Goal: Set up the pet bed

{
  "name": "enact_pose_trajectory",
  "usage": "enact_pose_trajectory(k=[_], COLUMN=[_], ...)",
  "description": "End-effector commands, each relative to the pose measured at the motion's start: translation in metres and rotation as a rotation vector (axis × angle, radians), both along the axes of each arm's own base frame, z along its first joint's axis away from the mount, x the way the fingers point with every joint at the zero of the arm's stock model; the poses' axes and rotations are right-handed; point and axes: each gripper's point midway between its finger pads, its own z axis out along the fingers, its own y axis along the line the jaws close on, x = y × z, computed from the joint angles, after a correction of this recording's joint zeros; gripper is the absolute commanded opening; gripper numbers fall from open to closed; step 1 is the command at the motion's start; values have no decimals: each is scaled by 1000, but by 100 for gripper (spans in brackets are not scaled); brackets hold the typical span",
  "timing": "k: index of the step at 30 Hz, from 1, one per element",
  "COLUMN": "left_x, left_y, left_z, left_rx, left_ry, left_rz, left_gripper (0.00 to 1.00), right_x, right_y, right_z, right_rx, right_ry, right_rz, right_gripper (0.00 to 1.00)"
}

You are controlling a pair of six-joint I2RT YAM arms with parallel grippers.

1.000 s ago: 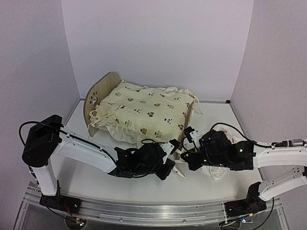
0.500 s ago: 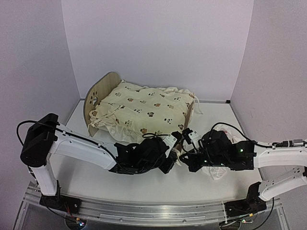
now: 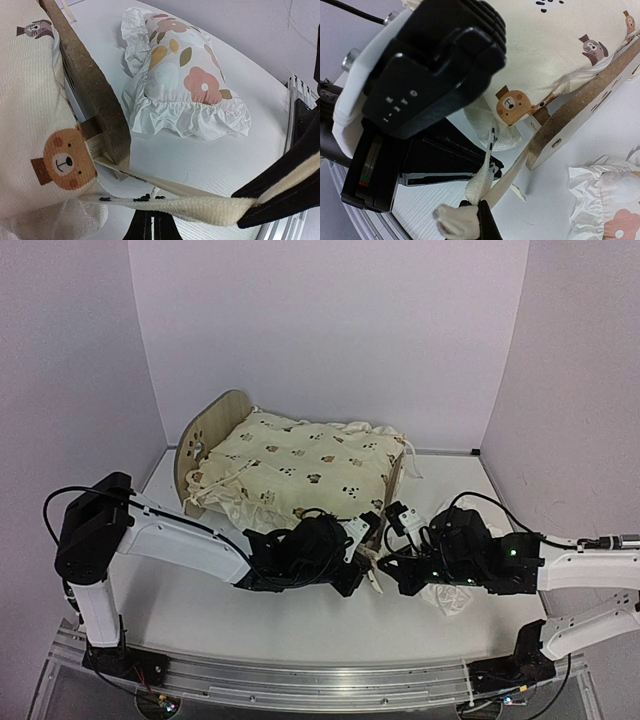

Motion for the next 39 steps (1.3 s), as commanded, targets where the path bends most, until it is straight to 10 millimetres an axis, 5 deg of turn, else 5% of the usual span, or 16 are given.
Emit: enact_pose_trajectory(k=[1,12,22,29,39], left_x=[9,24,22,24,24], left_y=[-9,-4,7,8,5], left_z=[22,25,10,-2,-6], left_rx=[-80,-143,-202,-204,-200], left_ry=[-2,-6,-16,-32,-39], left_rz=[-7,43,62,63,51], left_gripper=[0,0,0,0,0], right_x=[-13,-24,-25,-32,-36], right_y=[8,10,11,13,-4], right_z=[0,-27,-34,-23,31], right_rx=[11,-74,-101,-79,29], right_ry=[27,103,124,135,39], right_rz=[81,145,150,185,170], right_gripper=[0,0,26,44,45])
